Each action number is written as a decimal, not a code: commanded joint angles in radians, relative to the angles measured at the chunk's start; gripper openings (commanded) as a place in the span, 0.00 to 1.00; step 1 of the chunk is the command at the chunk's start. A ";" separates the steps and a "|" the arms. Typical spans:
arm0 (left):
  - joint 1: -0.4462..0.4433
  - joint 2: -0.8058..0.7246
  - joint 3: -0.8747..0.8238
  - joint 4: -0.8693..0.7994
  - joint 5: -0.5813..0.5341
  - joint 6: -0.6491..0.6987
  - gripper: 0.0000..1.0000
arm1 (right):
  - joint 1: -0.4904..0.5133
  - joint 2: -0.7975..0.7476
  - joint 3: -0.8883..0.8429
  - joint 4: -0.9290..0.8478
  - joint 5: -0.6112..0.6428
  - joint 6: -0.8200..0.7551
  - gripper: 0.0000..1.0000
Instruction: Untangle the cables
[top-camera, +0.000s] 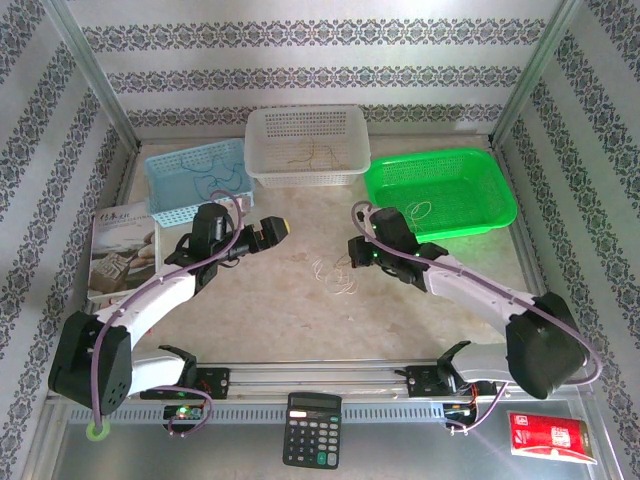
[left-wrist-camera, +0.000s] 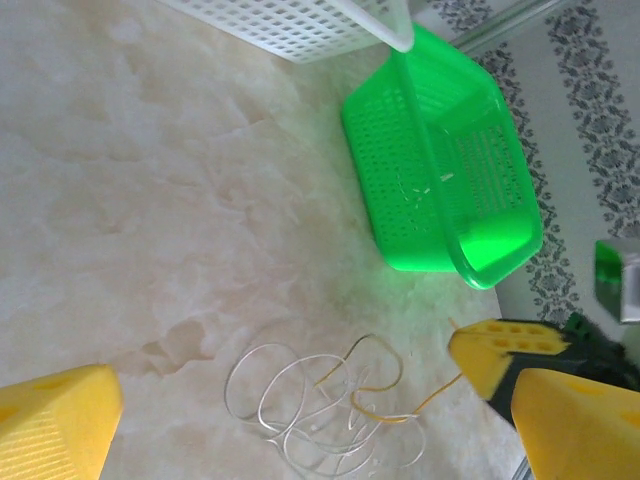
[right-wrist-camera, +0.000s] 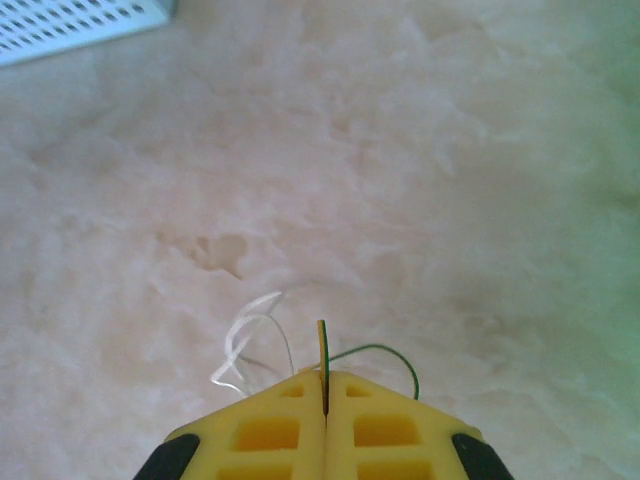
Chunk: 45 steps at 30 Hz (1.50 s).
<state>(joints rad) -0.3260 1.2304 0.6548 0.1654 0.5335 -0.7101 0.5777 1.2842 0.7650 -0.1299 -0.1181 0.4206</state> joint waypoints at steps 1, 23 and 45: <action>-0.044 0.016 0.026 0.053 0.048 0.091 1.00 | -0.001 -0.037 0.032 -0.007 -0.038 0.046 0.00; -0.344 0.352 0.083 0.367 0.055 0.286 0.93 | 0.073 -0.061 0.080 0.060 -0.071 0.164 0.00; -0.340 0.446 -0.035 0.546 0.033 0.207 0.18 | -0.150 -0.275 0.210 0.199 -0.252 0.418 0.00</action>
<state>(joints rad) -0.6613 1.7191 0.6315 0.6750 0.5739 -0.5087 0.4358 1.0126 0.9539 0.0296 -0.3309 0.7918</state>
